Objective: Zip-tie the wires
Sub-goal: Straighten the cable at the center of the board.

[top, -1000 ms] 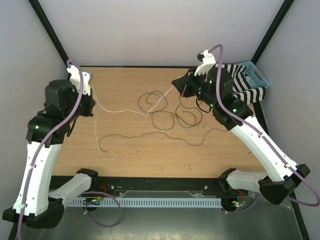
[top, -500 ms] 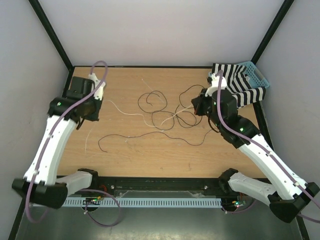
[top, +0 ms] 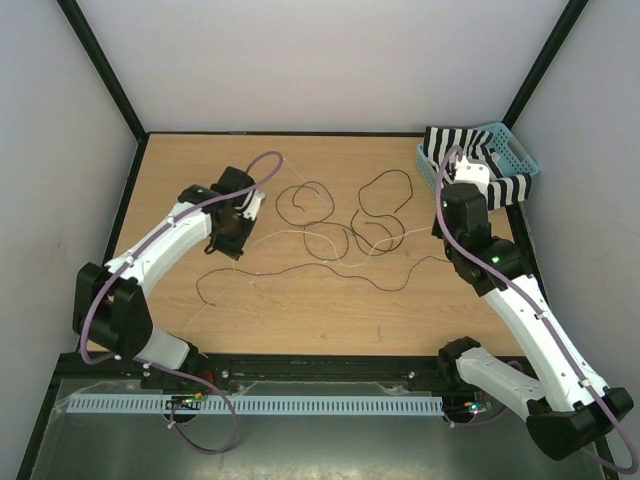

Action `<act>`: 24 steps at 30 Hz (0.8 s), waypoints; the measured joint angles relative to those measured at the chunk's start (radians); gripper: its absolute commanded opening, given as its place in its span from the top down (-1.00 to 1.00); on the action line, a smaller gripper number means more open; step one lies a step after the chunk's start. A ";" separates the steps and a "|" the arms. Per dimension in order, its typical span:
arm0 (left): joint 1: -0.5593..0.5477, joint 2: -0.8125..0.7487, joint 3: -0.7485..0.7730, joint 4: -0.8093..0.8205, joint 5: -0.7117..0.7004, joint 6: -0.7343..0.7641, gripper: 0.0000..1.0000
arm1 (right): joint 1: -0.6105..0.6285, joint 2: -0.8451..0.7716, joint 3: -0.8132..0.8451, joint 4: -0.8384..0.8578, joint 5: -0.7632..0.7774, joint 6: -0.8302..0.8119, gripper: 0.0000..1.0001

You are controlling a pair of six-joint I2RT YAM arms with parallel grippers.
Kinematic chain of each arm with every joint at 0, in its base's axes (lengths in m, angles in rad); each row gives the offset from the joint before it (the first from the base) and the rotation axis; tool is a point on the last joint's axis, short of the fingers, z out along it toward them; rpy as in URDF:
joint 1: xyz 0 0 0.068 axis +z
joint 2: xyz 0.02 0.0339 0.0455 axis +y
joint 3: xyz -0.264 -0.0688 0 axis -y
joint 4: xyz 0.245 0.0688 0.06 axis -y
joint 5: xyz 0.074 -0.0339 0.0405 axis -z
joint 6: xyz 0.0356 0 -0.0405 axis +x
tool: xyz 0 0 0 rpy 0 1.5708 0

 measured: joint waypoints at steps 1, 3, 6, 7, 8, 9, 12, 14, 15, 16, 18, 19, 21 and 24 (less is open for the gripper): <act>-0.007 0.012 -0.010 0.012 0.002 -0.006 1.00 | -0.023 -0.001 -0.005 -0.007 0.005 -0.010 1.00; -0.022 0.034 -0.030 0.040 0.002 -0.014 1.00 | -0.071 -0.002 -0.016 -0.019 0.018 -0.025 1.00; -0.038 0.068 -0.051 0.076 0.003 -0.022 1.00 | -0.126 -0.018 -0.042 -0.026 0.034 -0.040 1.00; -0.043 0.079 -0.057 0.089 0.005 -0.026 1.00 | -0.136 -0.026 -0.051 -0.026 0.041 -0.044 1.00; -0.050 0.091 -0.063 0.101 0.006 -0.029 1.00 | -0.147 -0.034 -0.063 -0.026 0.048 -0.048 1.00; -0.056 0.103 -0.067 0.111 0.007 -0.032 1.00 | -0.158 -0.040 -0.074 -0.027 0.055 -0.051 1.00; -0.085 0.143 -0.076 0.140 0.009 -0.044 1.00 | -0.190 -0.047 -0.106 -0.027 0.068 -0.049 1.00; -0.111 0.170 -0.077 0.156 0.013 -0.050 1.00 | -0.213 -0.047 -0.134 -0.025 0.071 -0.038 1.00; -0.125 0.182 -0.078 0.162 0.015 -0.053 1.00 | -0.221 -0.047 -0.149 -0.025 0.072 -0.031 1.00; -0.139 0.195 -0.077 0.169 0.018 -0.055 1.00 | -0.230 -0.046 -0.169 -0.024 0.072 -0.024 1.00; -0.163 0.220 -0.078 0.179 0.023 -0.058 1.00 | -0.247 -0.042 -0.212 -0.017 0.070 -0.011 1.00; -0.171 0.232 -0.078 0.181 0.024 -0.059 1.00 | -0.258 -0.037 -0.235 -0.012 0.067 -0.005 1.00; -0.190 0.253 -0.078 0.187 0.028 -0.060 1.00 | -0.304 -0.022 -0.277 0.000 0.046 0.007 1.00; -0.214 0.270 -0.078 0.198 0.028 -0.061 1.00 | -0.407 0.010 -0.328 0.038 -0.021 0.025 1.00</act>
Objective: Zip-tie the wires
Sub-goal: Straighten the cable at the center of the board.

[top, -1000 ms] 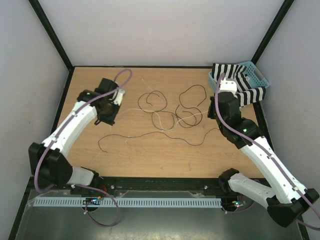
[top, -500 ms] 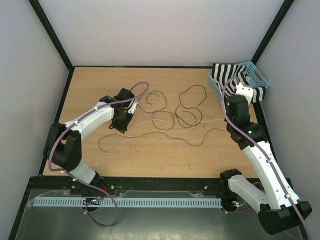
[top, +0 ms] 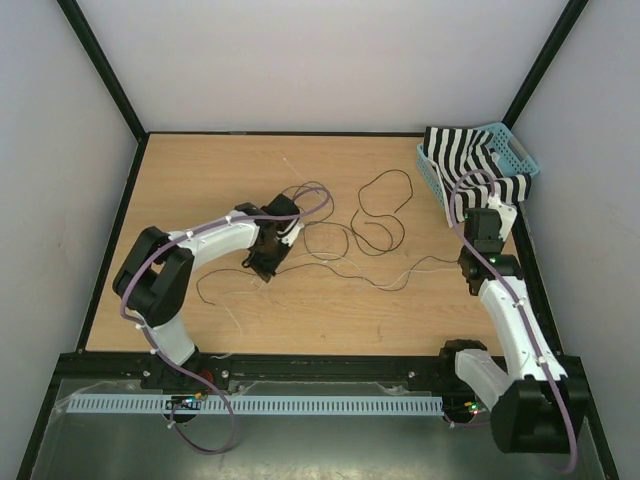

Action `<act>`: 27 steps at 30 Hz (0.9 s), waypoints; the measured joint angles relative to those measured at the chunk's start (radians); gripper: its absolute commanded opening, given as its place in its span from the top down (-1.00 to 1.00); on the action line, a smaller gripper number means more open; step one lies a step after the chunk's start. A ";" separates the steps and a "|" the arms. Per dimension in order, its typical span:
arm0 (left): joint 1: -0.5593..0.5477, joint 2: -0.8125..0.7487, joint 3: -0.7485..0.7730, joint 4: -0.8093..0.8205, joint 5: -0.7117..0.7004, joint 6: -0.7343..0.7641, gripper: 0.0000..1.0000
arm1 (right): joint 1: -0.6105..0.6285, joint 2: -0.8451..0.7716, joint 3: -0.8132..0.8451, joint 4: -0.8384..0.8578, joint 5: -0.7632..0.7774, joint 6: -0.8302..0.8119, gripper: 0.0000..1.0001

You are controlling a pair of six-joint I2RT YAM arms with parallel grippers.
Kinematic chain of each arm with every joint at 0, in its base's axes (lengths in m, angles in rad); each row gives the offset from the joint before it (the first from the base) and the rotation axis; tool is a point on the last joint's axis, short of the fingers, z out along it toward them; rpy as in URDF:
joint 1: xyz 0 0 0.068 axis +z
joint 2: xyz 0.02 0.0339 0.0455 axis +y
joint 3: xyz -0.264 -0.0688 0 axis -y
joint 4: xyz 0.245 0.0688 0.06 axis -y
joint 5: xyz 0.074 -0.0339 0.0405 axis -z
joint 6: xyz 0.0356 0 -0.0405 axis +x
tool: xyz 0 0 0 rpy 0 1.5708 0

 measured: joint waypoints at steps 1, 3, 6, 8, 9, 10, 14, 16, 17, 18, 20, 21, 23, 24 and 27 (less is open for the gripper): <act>-0.007 0.004 0.000 0.003 0.000 -0.001 1.00 | -0.036 0.011 -0.016 0.017 -0.030 0.008 1.00; -0.019 0.012 0.000 0.009 0.000 -0.003 1.00 | -0.101 0.037 -0.044 0.054 -0.083 0.018 1.00; -0.034 0.035 0.000 0.017 -0.001 -0.006 1.00 | -0.177 0.084 -0.074 0.098 -0.146 0.032 1.00; -0.040 0.052 0.000 0.020 -0.004 -0.008 1.00 | -0.211 0.106 -0.093 0.126 -0.174 0.036 1.00; -0.042 0.059 0.000 0.021 -0.006 -0.009 1.00 | -0.223 0.110 -0.105 0.138 -0.185 0.037 0.96; -0.043 0.064 0.000 0.022 -0.008 -0.009 1.00 | -0.232 0.111 -0.117 0.148 -0.194 0.038 0.87; -0.043 0.071 0.000 0.022 -0.023 -0.009 0.90 | -0.243 0.110 -0.139 0.164 -0.222 0.036 0.35; -0.043 0.071 0.000 0.023 -0.028 -0.009 0.77 | -0.246 0.108 -0.139 0.175 -0.238 0.034 0.12; -0.043 0.071 0.001 0.023 -0.031 -0.008 0.68 | -0.246 0.105 -0.139 0.179 -0.248 0.033 0.05; -0.043 0.070 0.001 0.023 -0.033 -0.008 0.61 | -0.246 0.102 -0.139 0.182 -0.257 0.033 -0.02; -0.043 0.065 0.002 0.023 -0.040 -0.008 0.39 | -0.247 0.094 -0.133 0.181 -0.278 0.029 -0.12; -0.043 0.060 0.003 0.023 -0.043 -0.007 0.26 | -0.247 0.091 -0.126 0.179 -0.288 0.029 -0.18; -0.042 0.044 0.010 0.020 -0.054 -0.001 -0.02 | -0.248 0.085 -0.102 0.174 -0.303 0.023 -0.28; -0.041 0.034 0.019 0.018 -0.060 0.004 -0.14 | -0.248 0.080 -0.087 0.172 -0.310 0.018 -0.33; -0.027 -0.002 0.058 0.015 -0.064 0.008 -0.42 | -0.248 0.058 -0.038 0.166 -0.332 0.006 -0.44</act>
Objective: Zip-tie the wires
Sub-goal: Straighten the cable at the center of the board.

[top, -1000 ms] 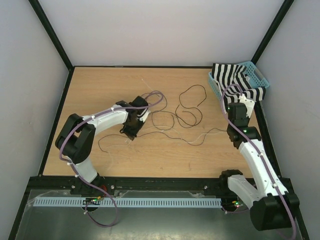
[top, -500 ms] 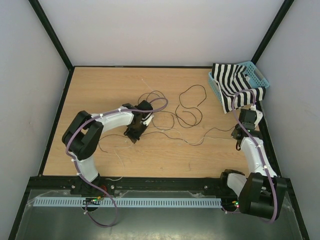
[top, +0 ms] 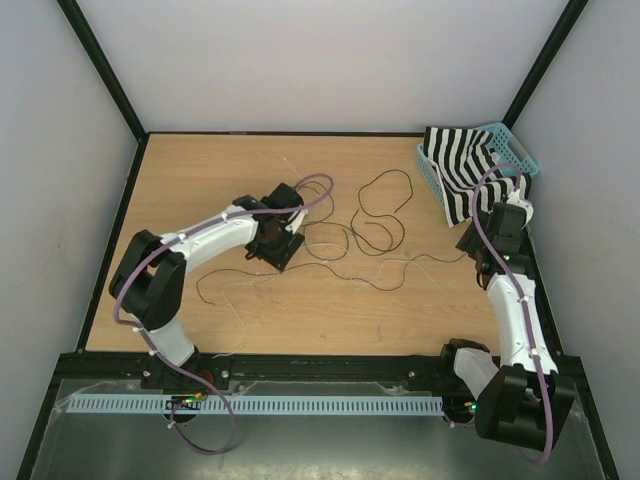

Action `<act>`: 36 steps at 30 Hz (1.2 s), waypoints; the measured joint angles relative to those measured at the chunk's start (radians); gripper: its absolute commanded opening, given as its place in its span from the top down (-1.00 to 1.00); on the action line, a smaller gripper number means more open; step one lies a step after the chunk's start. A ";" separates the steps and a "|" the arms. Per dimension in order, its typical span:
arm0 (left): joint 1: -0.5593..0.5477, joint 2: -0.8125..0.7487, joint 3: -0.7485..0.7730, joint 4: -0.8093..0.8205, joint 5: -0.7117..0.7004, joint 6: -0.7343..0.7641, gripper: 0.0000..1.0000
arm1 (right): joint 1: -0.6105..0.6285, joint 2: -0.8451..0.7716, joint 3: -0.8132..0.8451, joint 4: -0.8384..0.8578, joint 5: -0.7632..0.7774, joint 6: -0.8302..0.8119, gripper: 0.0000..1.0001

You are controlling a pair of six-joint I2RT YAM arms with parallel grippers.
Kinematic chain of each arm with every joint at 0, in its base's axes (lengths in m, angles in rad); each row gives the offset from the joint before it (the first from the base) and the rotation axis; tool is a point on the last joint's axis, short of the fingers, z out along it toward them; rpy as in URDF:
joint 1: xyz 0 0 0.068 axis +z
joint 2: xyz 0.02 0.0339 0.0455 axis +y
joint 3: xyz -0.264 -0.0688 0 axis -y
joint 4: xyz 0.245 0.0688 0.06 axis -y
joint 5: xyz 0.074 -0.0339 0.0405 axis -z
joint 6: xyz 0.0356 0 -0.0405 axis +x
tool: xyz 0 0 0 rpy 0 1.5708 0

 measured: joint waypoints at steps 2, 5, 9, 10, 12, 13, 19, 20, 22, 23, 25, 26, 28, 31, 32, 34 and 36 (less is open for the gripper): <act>0.017 -0.033 0.031 0.000 0.004 0.003 -0.62 | 0.000 -0.018 0.036 -0.005 -0.025 -0.003 -0.54; 0.053 -0.085 0.076 0.000 0.010 0.004 -0.87 | 0.000 -0.039 0.084 -0.005 -0.076 -0.003 -0.61; 0.105 -0.170 0.124 0.000 0.013 0.003 -0.98 | 0.011 -0.039 0.117 0.004 -0.174 0.013 -0.62; 0.117 -0.196 0.132 0.000 0.016 0.003 -0.98 | 0.020 -0.037 0.118 0.012 -0.193 0.021 -0.63; 0.149 -0.256 0.146 0.002 0.023 0.003 -0.98 | 0.061 -0.026 0.118 0.034 -0.224 0.038 -0.63; 0.168 -0.290 0.152 0.006 0.031 0.002 -0.98 | 0.095 -0.016 0.120 0.049 -0.233 0.047 -0.63; 0.330 -0.483 0.163 0.051 0.190 -0.026 -0.98 | 0.311 0.176 0.213 0.149 -0.251 0.077 -0.62; 0.356 -0.506 0.163 0.056 0.217 -0.031 -0.97 | 0.341 0.224 0.241 0.164 -0.249 0.079 -0.62; 0.389 -0.547 0.163 0.065 0.268 -0.035 -0.98 | 0.402 0.330 0.306 0.197 -0.247 0.081 -0.62; 0.394 -0.565 0.163 0.066 0.290 -0.034 -0.98 | 0.431 0.381 0.339 0.212 -0.244 0.081 -0.61; 0.394 -0.600 0.156 0.070 0.328 -0.032 -0.98 | 0.484 0.481 0.405 0.234 -0.231 0.080 -0.57; 0.394 -0.617 0.150 0.071 0.342 -0.030 -0.98 | 0.508 0.532 0.443 0.241 -0.225 0.080 -0.54; 0.394 -0.654 0.127 0.074 0.366 -0.027 -0.98 | 0.545 0.642 0.531 0.252 -0.222 0.079 -0.51; 0.395 -0.701 0.090 0.073 0.392 -0.026 -0.98 | 0.597 0.813 0.679 0.254 -0.222 0.072 -0.49; 0.396 -0.713 0.077 0.074 0.400 -0.027 -0.98 | 0.613 0.869 0.733 0.253 -0.222 0.069 -0.49; 0.395 -0.730 0.053 0.073 0.412 -0.027 -0.98 | 0.649 0.967 0.829 0.243 -0.224 0.064 -0.48; 0.396 -0.740 0.029 0.073 0.422 -0.028 -0.98 | 0.687 1.047 0.914 0.230 -0.228 0.060 -0.48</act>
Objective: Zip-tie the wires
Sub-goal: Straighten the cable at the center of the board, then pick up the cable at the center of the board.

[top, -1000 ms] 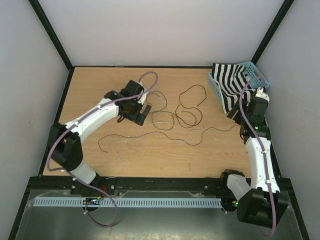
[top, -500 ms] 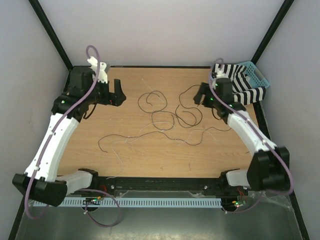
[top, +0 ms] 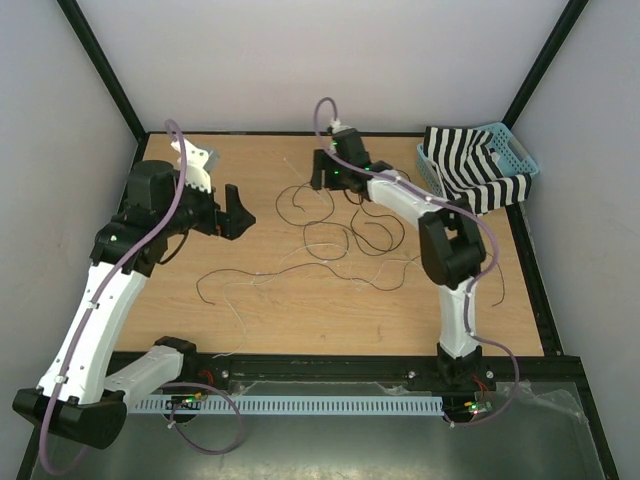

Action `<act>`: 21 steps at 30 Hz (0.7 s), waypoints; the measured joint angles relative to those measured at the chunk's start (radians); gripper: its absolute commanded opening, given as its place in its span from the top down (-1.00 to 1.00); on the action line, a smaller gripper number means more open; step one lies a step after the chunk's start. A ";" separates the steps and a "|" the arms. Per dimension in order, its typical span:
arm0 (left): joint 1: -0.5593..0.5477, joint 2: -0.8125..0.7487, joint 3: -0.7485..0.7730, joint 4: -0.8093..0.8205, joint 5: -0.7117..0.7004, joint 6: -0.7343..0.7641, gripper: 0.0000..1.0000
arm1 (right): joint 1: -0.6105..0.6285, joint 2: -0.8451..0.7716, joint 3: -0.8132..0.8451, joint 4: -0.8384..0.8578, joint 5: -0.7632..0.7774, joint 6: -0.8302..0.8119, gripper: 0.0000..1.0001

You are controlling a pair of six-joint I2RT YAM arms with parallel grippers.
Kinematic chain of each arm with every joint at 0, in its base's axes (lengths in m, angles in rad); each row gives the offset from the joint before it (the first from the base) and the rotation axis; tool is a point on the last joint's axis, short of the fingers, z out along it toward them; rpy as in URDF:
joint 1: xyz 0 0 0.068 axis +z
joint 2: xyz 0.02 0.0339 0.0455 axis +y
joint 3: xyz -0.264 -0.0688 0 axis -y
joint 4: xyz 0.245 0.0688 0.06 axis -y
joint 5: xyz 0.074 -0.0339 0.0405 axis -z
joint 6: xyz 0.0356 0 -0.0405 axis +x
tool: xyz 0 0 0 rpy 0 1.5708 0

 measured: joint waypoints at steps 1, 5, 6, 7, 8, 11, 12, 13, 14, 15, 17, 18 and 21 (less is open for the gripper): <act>0.000 -0.002 -0.011 -0.001 0.004 -0.001 -0.98 | 0.020 0.035 0.039 -0.007 -0.002 -0.002 -0.48; 0.001 -0.007 -0.045 -0.003 0.011 -0.004 -0.98 | 0.083 0.135 0.143 -0.034 -0.006 -0.004 -0.47; 0.003 -0.010 -0.052 -0.003 0.013 -0.004 -0.98 | 0.098 0.156 0.163 -0.042 -0.007 -0.004 -0.47; 0.004 -0.013 -0.057 -0.004 0.013 -0.005 -0.98 | 0.110 0.172 0.177 -0.049 -0.008 -0.004 -0.47; 0.005 -0.016 -0.060 -0.005 0.013 -0.006 -0.98 | 0.120 0.185 0.185 -0.055 -0.010 -0.004 -0.46; 0.006 -0.031 -0.070 -0.005 0.014 -0.009 -0.98 | 0.135 0.215 0.196 -0.071 -0.011 -0.003 -0.44; 0.006 -0.035 -0.072 -0.005 0.016 -0.011 -0.98 | 0.135 0.224 0.196 -0.077 -0.010 -0.004 -0.43; 0.006 -0.040 -0.075 -0.004 0.017 -0.013 -0.98 | 0.135 0.232 0.196 -0.086 -0.010 -0.004 -0.42; 0.006 -0.045 -0.078 -0.004 0.018 -0.014 -0.98 | 0.135 0.241 0.198 -0.098 -0.006 -0.007 -0.40; 0.006 -0.051 -0.081 -0.003 0.020 -0.015 -0.98 | 0.136 0.252 0.204 -0.111 -0.005 -0.009 -0.37; 0.006 -0.061 -0.088 -0.005 0.021 -0.015 -0.98 | 0.137 0.269 0.214 -0.131 -0.001 -0.014 -0.29; 0.008 -0.067 -0.090 -0.005 0.021 -0.016 -0.98 | 0.137 0.272 0.215 -0.139 0.000 -0.018 -0.24; 0.010 -0.088 -0.101 -0.004 0.021 -0.019 -0.98 | 0.137 0.279 0.220 -0.161 0.001 -0.030 -0.11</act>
